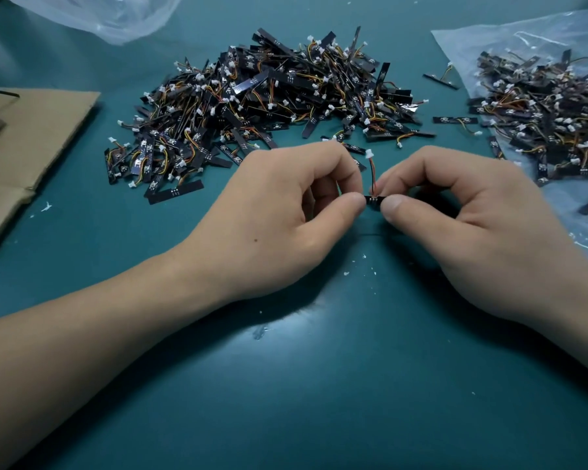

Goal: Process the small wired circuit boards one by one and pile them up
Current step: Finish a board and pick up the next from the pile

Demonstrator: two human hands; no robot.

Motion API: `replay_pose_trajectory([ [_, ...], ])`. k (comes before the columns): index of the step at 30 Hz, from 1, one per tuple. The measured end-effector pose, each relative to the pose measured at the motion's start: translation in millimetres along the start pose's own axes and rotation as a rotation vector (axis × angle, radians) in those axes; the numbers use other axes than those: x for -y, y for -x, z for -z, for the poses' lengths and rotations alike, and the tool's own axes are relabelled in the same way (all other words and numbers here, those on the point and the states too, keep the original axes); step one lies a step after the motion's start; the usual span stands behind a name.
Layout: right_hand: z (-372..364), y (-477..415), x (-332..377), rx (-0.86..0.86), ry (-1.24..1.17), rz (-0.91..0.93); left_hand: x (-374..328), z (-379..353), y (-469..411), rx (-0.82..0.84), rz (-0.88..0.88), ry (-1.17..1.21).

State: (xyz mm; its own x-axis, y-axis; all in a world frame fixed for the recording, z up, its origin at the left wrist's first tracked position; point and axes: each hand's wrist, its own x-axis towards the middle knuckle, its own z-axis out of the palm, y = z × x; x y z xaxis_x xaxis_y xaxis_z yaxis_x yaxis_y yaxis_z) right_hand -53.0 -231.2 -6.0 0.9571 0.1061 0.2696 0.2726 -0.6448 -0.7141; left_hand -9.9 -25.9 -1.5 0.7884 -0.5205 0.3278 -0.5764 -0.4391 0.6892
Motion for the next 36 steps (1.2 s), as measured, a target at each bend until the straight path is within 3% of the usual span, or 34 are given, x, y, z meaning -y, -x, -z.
replay_pose_trajectory([
  [28, 0.4, 0.4, 3.3, 0.055, 0.103, 0.029, -1.3, 1.3, 0.8, 0.073, 0.022, 0.003],
  [36, -0.9, 0.7, 2.4, 0.051, 0.104, 0.031, -0.3, 0.4, 1.0, 0.127, 0.017, -0.097],
])
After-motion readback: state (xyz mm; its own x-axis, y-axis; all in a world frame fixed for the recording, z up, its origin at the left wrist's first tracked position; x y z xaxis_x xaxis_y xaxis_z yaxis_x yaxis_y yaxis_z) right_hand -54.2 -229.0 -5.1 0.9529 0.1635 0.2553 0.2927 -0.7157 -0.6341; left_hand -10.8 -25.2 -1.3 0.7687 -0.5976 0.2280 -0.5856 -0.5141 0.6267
